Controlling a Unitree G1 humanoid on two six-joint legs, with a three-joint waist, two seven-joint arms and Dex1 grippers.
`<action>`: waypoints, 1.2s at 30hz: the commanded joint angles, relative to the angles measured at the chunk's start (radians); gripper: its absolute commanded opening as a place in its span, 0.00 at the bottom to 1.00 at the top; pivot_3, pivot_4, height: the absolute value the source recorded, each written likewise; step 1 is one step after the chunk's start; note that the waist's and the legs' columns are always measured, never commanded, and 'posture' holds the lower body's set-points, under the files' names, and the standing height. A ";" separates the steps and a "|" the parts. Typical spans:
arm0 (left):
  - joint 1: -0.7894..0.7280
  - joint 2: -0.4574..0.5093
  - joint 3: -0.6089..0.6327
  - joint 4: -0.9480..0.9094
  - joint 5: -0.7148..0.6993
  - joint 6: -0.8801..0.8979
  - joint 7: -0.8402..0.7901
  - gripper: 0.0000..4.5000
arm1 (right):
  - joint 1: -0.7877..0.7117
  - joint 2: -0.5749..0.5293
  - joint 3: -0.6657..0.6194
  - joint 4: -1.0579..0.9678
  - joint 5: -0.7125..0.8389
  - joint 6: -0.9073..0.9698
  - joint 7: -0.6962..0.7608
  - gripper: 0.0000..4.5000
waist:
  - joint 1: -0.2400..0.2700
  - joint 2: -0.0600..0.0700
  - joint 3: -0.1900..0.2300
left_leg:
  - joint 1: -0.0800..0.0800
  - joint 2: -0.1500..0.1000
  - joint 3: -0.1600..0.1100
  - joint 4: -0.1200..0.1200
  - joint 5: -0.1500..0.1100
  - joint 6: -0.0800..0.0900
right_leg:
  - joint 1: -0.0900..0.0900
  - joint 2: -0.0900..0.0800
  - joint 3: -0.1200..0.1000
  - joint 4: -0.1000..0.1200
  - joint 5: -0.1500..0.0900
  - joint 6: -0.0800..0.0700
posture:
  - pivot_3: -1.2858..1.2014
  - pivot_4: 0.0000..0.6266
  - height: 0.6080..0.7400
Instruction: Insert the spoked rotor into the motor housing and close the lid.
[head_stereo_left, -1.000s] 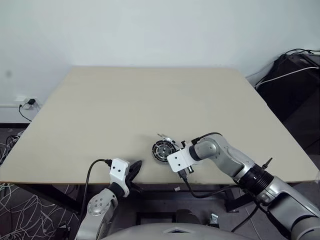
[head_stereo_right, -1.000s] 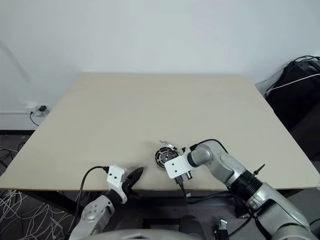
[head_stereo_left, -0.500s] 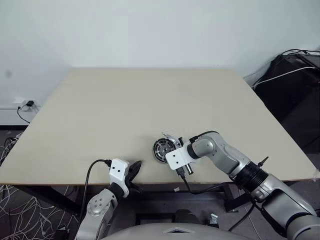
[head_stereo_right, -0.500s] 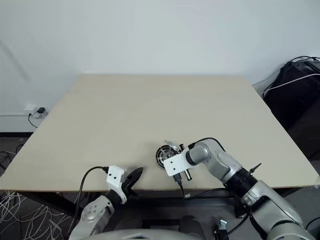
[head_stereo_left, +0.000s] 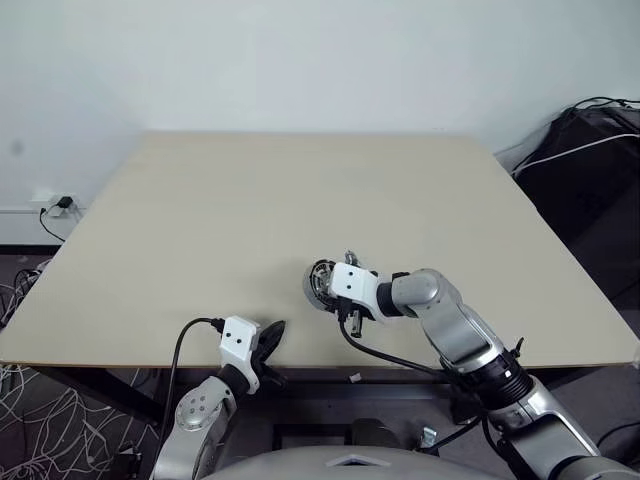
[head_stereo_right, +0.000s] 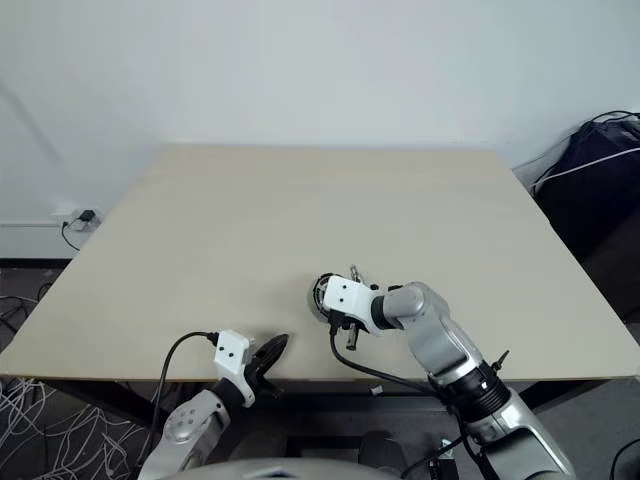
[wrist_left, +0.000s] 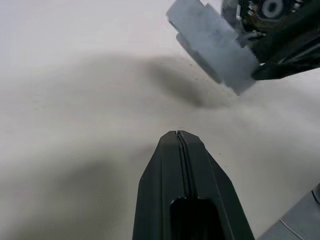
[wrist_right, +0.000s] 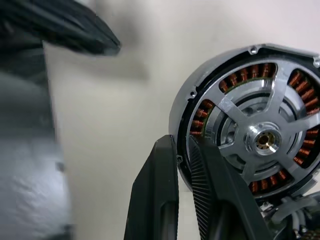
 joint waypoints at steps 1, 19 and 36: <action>-0.014 -0.008 -0.006 -0.003 -0.009 -0.011 -0.006 0.00 | -0.009 -0.010 -0.021 -0.092 0.044 0.122 -0.019 0.03 | 0.001 0.000 0.000 | 0.000 0.000 0.000 0.000 0.000 0.000 | 0.000 0.000 0.000 0.000 0.000 0.000 | 0.52 0.00 1.00; -0.003 -0.016 -0.002 0.018 -0.010 -0.025 -0.011 0.00 | -0.056 0.026 0.045 -0.055 0.200 0.269 -0.164 0.03 | -0.014 0.000 0.000 | -0.001 0.000 -0.001 0.000 0.000 0.000 | -0.001 0.000 -0.002 -0.001 0.000 -0.001 | 0.52 0.00 1.00; -0.007 -0.016 -0.004 0.053 -0.010 -0.046 -0.020 0.00 | -0.083 0.065 0.077 -0.055 0.273 0.253 -0.255 0.38 | -0.020 0.000 -0.001 | -0.001 0.000 -0.002 0.000 0.000 0.000 | 0.000 0.001 -0.002 -0.001 0.000 0.000 | 0.52 0.00 1.00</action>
